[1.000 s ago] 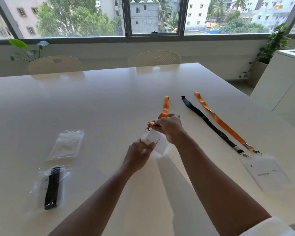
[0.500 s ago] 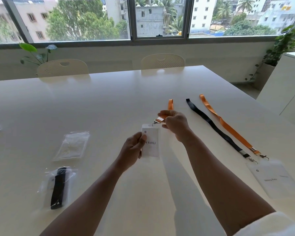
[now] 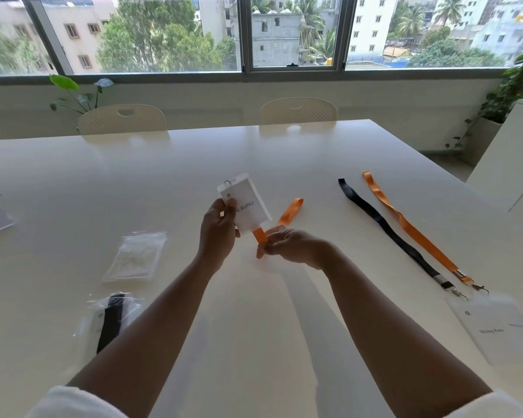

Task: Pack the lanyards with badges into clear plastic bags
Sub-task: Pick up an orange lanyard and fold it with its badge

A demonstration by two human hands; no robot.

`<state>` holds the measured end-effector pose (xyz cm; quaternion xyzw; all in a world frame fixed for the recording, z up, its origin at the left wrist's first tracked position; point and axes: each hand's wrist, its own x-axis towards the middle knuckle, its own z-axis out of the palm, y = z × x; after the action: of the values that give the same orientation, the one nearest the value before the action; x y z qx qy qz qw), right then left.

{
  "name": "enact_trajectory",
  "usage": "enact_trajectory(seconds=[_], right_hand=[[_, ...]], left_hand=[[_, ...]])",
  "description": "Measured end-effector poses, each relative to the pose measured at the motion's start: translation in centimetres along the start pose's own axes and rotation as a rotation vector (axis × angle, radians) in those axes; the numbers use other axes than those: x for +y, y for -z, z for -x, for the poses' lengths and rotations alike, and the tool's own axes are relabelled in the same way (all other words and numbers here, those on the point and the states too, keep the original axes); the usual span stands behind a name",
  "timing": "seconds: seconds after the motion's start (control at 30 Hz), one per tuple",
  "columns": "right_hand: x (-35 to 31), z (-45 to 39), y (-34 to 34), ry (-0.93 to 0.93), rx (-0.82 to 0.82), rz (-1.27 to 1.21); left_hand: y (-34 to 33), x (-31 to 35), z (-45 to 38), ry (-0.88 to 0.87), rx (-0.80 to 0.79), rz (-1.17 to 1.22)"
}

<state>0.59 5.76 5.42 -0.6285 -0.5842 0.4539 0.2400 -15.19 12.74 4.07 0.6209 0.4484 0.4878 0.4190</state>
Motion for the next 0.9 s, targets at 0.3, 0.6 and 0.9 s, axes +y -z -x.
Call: enact_trajectory(seconds=[0.3, 0.6, 0.9], right_hand=[[-0.7, -0.3, 0.8, 0.086, -0.149, -0.182], [-2.3, 0.0, 1.5, 0.180, -0.022, -0.732], [-2.6, -0.4, 2.6, 0.166, 0.218, -0.869]], left_hand=[[0.8, 0.3, -1.8, 0.008, 0.117, -0.124], [0.4, 0.2, -0.5, -0.247, 0.038, -0.532], [0.5, -0.5, 0.3, -0.288, -0.160, -0.721]])
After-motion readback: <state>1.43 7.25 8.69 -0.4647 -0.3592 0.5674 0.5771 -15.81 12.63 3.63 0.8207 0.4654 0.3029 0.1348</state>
